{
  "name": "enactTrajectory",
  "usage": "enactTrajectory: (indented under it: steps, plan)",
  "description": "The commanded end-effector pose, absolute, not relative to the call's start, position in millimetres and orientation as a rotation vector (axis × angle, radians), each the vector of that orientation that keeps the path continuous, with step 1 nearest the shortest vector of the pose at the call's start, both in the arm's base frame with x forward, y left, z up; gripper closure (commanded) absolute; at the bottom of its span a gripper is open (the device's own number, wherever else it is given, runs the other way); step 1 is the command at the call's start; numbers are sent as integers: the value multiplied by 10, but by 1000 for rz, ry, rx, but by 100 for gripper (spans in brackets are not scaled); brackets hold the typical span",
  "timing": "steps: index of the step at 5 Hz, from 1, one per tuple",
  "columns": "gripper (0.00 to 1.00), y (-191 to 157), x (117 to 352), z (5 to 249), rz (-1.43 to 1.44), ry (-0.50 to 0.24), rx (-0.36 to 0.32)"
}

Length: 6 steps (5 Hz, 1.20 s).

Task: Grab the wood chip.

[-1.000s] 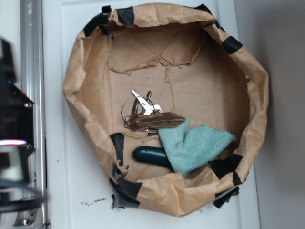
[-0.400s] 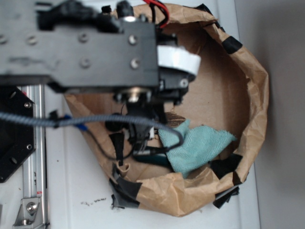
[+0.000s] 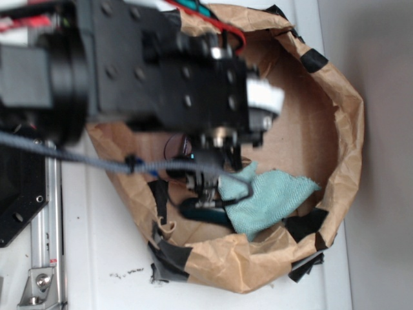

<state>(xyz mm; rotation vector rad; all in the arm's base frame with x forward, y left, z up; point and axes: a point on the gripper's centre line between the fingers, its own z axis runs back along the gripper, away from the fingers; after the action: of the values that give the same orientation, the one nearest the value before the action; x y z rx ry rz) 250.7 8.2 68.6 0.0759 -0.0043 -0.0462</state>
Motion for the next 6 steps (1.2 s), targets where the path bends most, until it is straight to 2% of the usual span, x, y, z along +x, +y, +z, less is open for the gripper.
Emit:
enactTrajectory:
  steps: [1,2,3,6]
  plan:
    - [0,-127,2913,198,-120,-22,105]
    - [0,-188,2977,8,-157,-15,73]
    - [100,-182,3006,-32,-148,-32,65]
    - [100,-76,3024,188,-146,-75,55]
